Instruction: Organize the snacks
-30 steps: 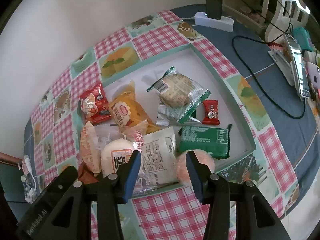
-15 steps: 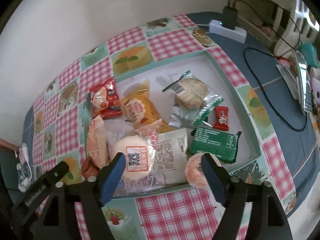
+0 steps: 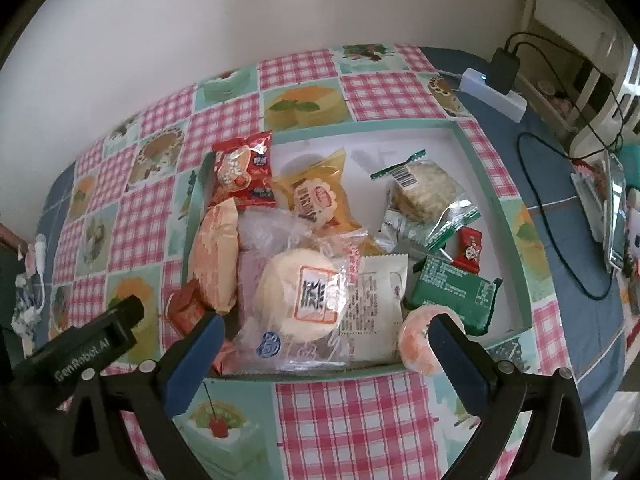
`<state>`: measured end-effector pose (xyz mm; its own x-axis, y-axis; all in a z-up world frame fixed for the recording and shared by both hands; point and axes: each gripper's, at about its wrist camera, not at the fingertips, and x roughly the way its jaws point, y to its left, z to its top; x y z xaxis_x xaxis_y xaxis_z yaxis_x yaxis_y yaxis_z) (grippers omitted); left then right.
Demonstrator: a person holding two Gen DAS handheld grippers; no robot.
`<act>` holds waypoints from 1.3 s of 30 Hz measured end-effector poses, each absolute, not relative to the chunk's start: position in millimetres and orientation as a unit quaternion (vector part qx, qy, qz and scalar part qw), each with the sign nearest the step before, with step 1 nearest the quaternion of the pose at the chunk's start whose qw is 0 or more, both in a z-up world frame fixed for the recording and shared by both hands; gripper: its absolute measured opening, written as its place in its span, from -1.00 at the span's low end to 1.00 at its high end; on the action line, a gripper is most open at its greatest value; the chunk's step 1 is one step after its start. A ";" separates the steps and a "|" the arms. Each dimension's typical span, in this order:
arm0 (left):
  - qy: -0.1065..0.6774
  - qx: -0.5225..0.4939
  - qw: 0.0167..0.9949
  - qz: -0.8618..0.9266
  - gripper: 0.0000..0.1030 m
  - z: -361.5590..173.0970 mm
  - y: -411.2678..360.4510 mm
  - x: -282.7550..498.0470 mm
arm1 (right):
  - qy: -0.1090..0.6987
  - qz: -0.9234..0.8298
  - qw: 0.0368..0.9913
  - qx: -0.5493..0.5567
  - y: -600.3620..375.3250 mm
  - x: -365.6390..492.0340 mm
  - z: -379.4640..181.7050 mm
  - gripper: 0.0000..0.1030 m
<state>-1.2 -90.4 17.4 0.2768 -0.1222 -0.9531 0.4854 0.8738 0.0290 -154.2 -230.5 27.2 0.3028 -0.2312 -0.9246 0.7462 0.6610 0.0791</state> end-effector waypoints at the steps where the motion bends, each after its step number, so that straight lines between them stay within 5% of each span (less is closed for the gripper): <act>1: 0.567 0.160 0.785 -0.192 0.85 18.5 -89.4 -2.2 | 0.497 -0.320 0.765 0.257 -227.8 -153.6 27.2 1.00; 39: 0.479 0.175 0.842 -0.174 0.85 44.4 -8.5 -64.8 | 0.448 -0.340 0.796 0.223 -173.1 -231.1 52.9 1.00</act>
<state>-64.8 -8.5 44.4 0.4797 -0.1256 -0.8684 0.4612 0.8781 0.1277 -231.1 -173.1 52.9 0.3677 -0.3418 -0.8648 0.7407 0.6700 0.0502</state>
